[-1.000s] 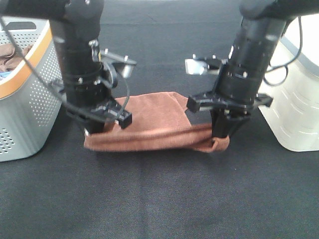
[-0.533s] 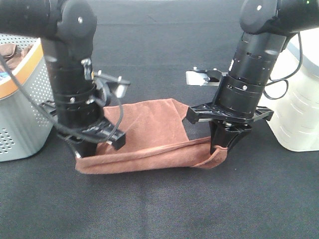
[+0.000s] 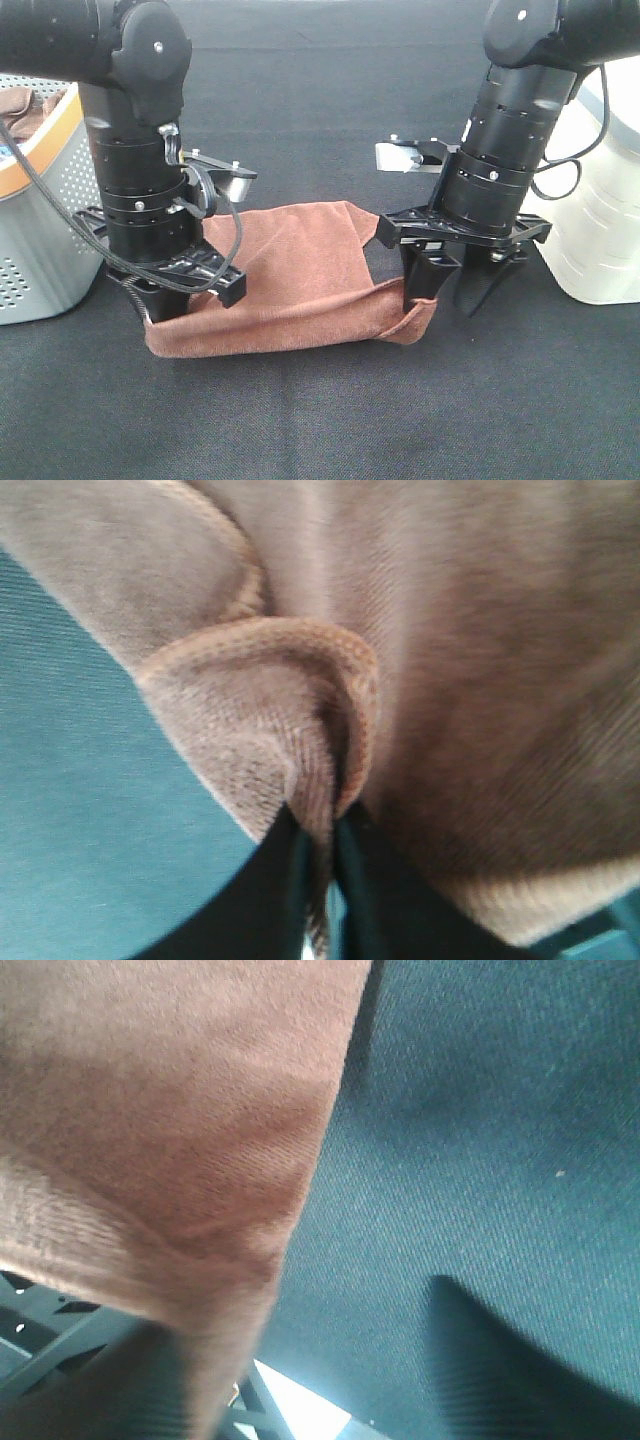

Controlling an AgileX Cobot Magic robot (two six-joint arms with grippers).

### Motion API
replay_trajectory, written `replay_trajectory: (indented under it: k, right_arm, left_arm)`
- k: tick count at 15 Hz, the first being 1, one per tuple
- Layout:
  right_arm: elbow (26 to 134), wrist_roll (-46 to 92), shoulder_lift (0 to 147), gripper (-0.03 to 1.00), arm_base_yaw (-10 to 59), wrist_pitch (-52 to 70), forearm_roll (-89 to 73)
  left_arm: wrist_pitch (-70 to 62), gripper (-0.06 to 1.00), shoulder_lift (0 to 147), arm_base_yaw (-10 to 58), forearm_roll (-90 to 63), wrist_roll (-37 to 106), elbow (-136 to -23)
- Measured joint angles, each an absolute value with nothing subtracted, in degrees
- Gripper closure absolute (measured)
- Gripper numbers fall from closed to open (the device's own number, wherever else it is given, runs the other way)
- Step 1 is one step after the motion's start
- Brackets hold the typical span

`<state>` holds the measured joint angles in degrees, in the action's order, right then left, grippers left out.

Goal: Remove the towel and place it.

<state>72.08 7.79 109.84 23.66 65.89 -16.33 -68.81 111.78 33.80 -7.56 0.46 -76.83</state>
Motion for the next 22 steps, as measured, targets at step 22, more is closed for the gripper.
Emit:
replay_trajectory:
  k: [22]
  right_arm:
    - [72.1, 7.8, 109.8, 0.18, 23.7, 69.3, -18.6]
  left_arm:
    - [-59.5, 0.45, 119.9, 33.8, -5.3, 1.9, -76.8]
